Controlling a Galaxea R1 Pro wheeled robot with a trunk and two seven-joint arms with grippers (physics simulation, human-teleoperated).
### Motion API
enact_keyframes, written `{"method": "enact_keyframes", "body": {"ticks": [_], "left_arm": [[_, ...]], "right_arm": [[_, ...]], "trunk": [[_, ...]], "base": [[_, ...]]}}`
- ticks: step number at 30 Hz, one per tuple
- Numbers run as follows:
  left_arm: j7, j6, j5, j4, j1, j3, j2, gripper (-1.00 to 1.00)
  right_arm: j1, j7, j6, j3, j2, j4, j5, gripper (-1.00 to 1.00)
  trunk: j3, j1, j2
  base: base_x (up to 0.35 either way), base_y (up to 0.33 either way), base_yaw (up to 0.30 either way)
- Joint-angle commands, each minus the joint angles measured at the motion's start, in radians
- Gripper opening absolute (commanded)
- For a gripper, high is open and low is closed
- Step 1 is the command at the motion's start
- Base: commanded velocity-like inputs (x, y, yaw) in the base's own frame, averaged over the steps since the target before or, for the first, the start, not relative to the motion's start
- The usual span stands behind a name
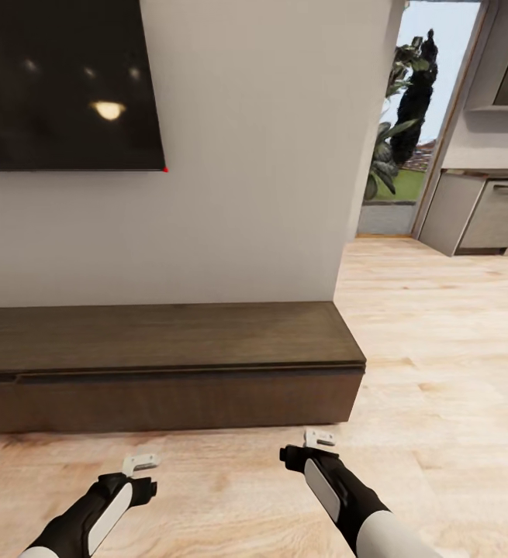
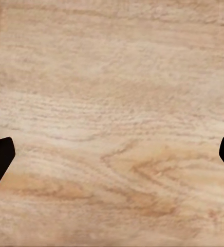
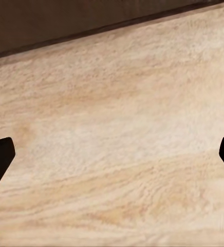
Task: Place each of the two pumpkins and all three candles from the living room inside a cabinet in the living room (use any cabinet), then make sure every cabinet is closed, and position the cauldron so it is next to a table in the living room.
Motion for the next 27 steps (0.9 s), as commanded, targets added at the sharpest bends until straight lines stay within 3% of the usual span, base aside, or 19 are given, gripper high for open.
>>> {"method": "enact_keyframes", "body": {"ticks": [1, 19, 27], "left_arm": [[0.009, -0.007, 0.01, 0.009, -0.001, -0.007, 0.001, 1.0], [0.01, -0.033, 0.01, 0.029, -0.001, -0.009, 0.002, 1.0], [0.011, -0.057, 0.011, 0.03, -0.001, -0.009, 0.002, 1.0]], "right_arm": [[0.0, -0.01, 0.003, 0.007, 0.0, -0.002, -0.01, 1.0], [0.0, -0.005, -0.015, 0.008, 0.001, 0.018, -0.007, 1.0], [0.0, -0.005, -0.057, 0.01, 0.004, 0.056, 0.0, 1.0]], "trunk": [[0.002, -0.004, 0.007], [0.059, -0.073, 0.133], [0.084, -0.104, 0.189]], "base": [[0.0, 0.0, 0.0], [-0.024, 0.002, 0.006], [-0.113, 0.068, 0.238]]}}
